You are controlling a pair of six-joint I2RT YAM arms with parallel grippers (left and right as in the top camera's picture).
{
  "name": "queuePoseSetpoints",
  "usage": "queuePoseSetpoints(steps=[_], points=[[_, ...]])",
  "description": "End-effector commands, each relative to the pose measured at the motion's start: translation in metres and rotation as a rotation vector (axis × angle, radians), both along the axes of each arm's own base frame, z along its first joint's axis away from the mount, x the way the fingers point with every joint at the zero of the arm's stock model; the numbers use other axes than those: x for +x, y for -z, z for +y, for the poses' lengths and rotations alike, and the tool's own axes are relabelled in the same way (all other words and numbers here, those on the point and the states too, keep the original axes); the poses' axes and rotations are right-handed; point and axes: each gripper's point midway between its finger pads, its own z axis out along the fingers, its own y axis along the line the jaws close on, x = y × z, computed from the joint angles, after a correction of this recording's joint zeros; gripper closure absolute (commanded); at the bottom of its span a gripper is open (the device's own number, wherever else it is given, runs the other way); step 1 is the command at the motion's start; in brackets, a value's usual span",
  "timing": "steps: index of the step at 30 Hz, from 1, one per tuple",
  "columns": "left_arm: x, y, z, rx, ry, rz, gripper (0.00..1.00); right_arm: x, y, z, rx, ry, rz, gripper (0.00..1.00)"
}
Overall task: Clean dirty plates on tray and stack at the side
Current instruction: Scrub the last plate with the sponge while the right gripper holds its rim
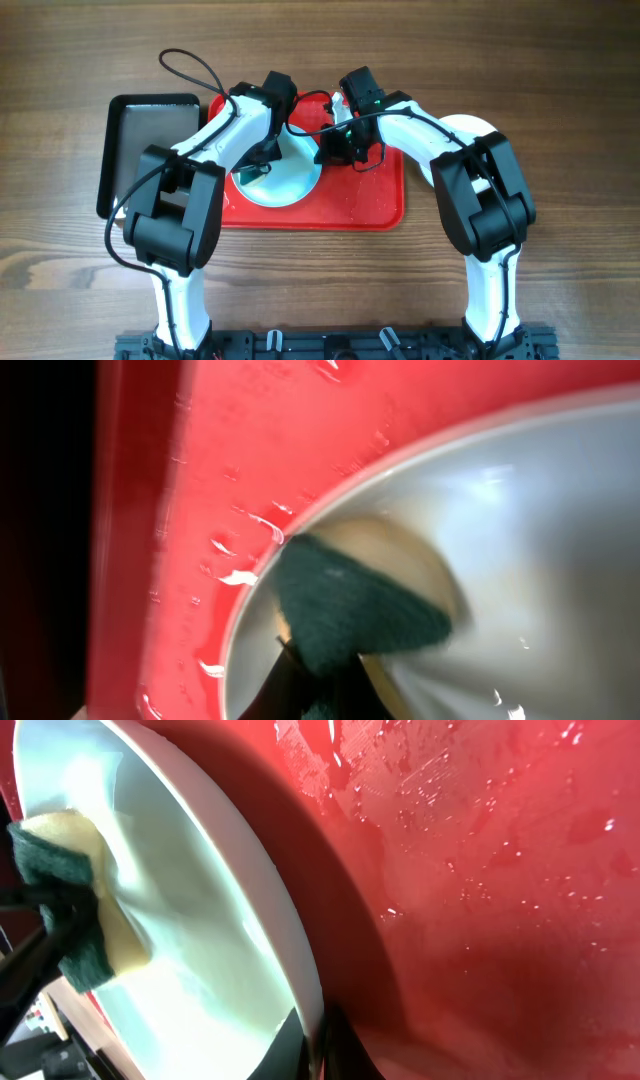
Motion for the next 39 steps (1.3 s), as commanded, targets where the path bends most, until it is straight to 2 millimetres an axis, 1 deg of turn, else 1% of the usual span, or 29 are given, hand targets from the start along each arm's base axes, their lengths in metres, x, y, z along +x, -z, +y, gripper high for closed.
queuePoseSetpoints(steps=[1, 2, 4, 5, 9, 11, 12, 14, 16, 20, 22, 24, 25, 27, 29, 30, 32, 33, 35, 37, 39], points=[[-0.040, 0.024, -0.057, -0.408, 0.216, 0.260, 0.96, -0.005, 0.011, -0.006, -0.012, 0.007, 0.034, 0.96], [-0.046, 0.020, -0.078, -0.540, 0.277, 0.290, 0.96, -0.005, 0.011, -0.006, -0.012, 0.007, 0.034, 0.96], [-0.056, 0.007, -0.112, -0.764, 0.372, 0.315, 0.96, -0.004, 0.010, -0.006, -0.011, 0.007, 0.030, 0.96], [-0.058, 0.003, -0.124, -0.829, 0.399, 0.315, 0.96, -0.004, 0.010, -0.006, -0.010, 0.007, 0.029, 0.96], [-0.057, 0.003, -0.143, -0.846, 0.461, 0.286, 0.96, -0.002, 0.010, -0.007, -0.009, 0.010, 0.028, 0.96], [-0.052, 0.005, -0.154, -0.833, 0.478, 0.251, 0.96, -0.002, 0.010, -0.008, -0.009, 0.014, 0.028, 0.96], [-0.049, 0.007, -0.156, -0.816, 0.474, 0.235, 0.96, -0.001, 0.010, -0.009, -0.009, 0.014, 0.028, 0.96], [-0.031, 0.017, -0.152, -0.694, 0.418, 0.154, 0.96, -0.001, 0.010, -0.009, -0.009, 0.015, 0.028, 0.96], [-0.010, 0.024, -0.140, -0.566, 0.353, 0.064, 0.96, -0.001, 0.010, -0.009, -0.009, 0.015, 0.028, 0.95], [0.033, 0.025, -0.111, -0.373, 0.273, -0.119, 0.96, -0.001, 0.010, -0.009, -0.009, 0.014, 0.028, 0.96], [0.050, 0.021, -0.092, -0.280, 0.235, -0.193, 0.96, -0.002, 0.010, -0.009, -0.010, 0.014, 0.030, 0.96], [0.068, 0.016, -0.065, -0.166, 0.202, -0.266, 0.96, -0.002, 0.010, -0.009, -0.010, 0.008, 0.027, 0.96], [0.072, 0.014, -0.055, -0.127, 0.189, -0.283, 0.96, -0.002, 0.010, -0.009, -0.010, 0.007, 0.026, 0.96], [0.082, 0.008, -0.023, -0.021, 0.142, -0.315, 0.96, -0.002, 0.010, -0.009, -0.010, 0.006, 0.025, 0.96], [0.080, 0.008, -0.006, 0.007, 0.113, -0.299, 0.96, -0.002, 0.010, -0.009, -0.010, 0.006, 0.025, 0.96], [0.075, 0.010, 0.003, 0.009, 0.095, -0.266, 0.96, -0.002, 0.010, -0.009, -0.010, 0.006, 0.025, 0.95], [0.059, 0.016, 0.009, -0.025, 0.079, -0.182, 0.96, -0.002, 0.010, -0.009, -0.010, 0.005, 0.024, 0.96], [0.040, 0.023, 0.005, -0.095, 0.074, -0.090, 0.96, -0.001, 0.011, -0.010, -0.013, 0.007, 0.023, 0.96], [0.017, 0.028, -0.016, -0.241, 0.141, 0.032, 0.96, -0.001, 0.011, -0.010, -0.013, 0.007, 0.023, 0.96], [0.007, 0.029, -0.038, -0.376, 0.222, 0.088, 0.96, -0.001, 0.011, -0.010, -0.013, 0.007, 0.022, 0.96], [0.006, 0.026, -0.064, -0.526, 0.273, 0.092, 0.96, -0.001, 0.011, -0.010, -0.013, 0.007, 0.023, 0.96]])
